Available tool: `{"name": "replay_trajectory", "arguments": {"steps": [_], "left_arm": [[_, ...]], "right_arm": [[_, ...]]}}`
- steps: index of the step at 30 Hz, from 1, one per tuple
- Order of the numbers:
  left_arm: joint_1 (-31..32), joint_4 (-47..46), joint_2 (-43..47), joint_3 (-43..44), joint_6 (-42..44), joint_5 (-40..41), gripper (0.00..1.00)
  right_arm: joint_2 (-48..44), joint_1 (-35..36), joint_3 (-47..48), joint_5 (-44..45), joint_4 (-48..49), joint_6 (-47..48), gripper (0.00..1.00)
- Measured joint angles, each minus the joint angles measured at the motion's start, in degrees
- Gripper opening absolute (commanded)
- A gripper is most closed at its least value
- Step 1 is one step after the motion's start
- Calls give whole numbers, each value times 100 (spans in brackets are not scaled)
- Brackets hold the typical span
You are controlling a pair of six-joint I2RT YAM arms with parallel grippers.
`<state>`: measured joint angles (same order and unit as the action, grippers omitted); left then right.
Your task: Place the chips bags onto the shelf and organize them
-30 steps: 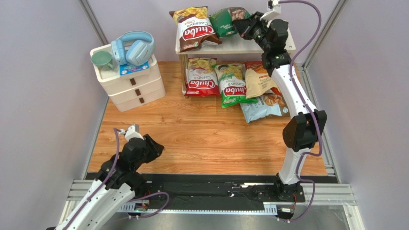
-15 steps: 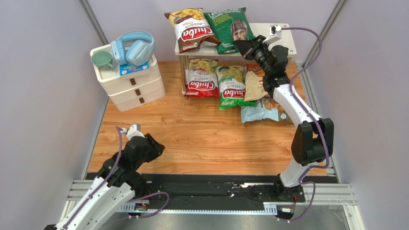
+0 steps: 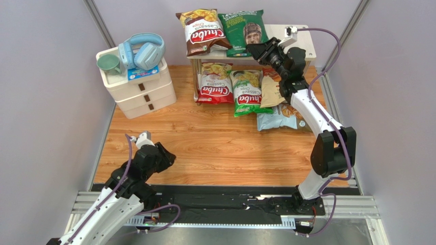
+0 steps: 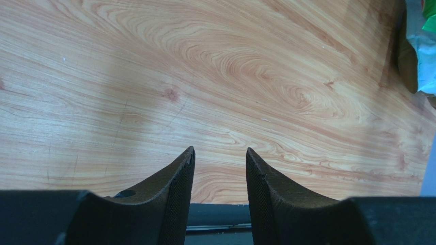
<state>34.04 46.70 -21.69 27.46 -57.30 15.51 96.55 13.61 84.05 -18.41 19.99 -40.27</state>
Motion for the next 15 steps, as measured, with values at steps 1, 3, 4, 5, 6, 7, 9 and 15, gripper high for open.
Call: {"name": "replay_trajectory", "arguments": {"steps": [1, 3, 4, 5, 6, 7, 9, 15], "left_arm": [[0, -2, 4, -26, 0, 0, 47], [0, -4, 15, -98, 0, 0, 47], [0, -2, 15, -122, 0, 0, 47], [0, -2, 15, -138, 0, 0, 47], [0, -7, 20, -151, 0, 0, 47], [0, -4, 20, -153, 0, 0, 47], [0, -20, 20, -153, 2, 0, 47], [0, -48, 20, -153, 2, -9, 47]], "right_arm": [[0, 11, 0, -17, 2, -7, 44], [-48, 26, -44, -72, 92, -33, 57], [-90, 35, -57, -68, 85, -28, 63], [-166, 55, -116, -72, 66, 7, 63], [-232, 68, -170, -63, 42, 15, 64], [-289, 87, -212, -66, 22, 35, 66], [-378, 90, -302, -52, -44, 74, 73], [-820, 87, -614, 131, -308, 269, 79]]}}
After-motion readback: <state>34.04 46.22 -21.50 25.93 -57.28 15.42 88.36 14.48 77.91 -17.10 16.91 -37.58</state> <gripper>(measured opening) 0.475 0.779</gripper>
